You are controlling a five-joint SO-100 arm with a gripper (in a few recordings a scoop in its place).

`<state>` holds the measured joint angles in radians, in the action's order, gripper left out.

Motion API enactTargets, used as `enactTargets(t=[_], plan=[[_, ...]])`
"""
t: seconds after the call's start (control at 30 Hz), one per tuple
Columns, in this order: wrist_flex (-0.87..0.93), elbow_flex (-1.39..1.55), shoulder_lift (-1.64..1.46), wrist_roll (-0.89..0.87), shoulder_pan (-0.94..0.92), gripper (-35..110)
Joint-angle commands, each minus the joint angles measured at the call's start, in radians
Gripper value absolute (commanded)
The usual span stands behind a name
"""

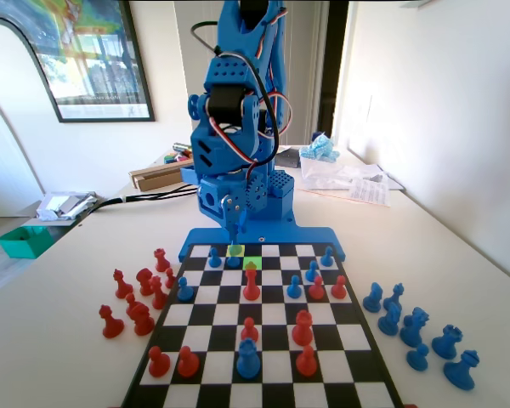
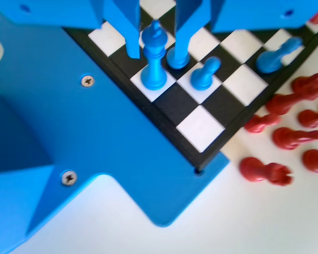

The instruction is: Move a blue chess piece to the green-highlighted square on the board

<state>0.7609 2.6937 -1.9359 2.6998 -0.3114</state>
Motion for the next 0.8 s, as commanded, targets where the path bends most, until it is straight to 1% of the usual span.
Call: enactTargets(t=[0.0, 0.07, 0.3, 0.4, 0.57, 0.67, 0.77], plan=[[0.002, 0.003, -0.003, 0.020, -0.018, 3], [0.002, 0.006, -0.003, 0.025, -0.018, 1], [0.012, 0.005, -0.003, 0.031, -0.021, 1], [0.101, -0.048, -0.005, 0.021, -0.020, 1], [0.273, -0.173, -0.005, -0.078, 0.038, 1], [0.308, -0.212, -0.005, -0.150, 0.081, 1], [0.304, -0.222, -0.005, -0.216, 0.115, 1]])
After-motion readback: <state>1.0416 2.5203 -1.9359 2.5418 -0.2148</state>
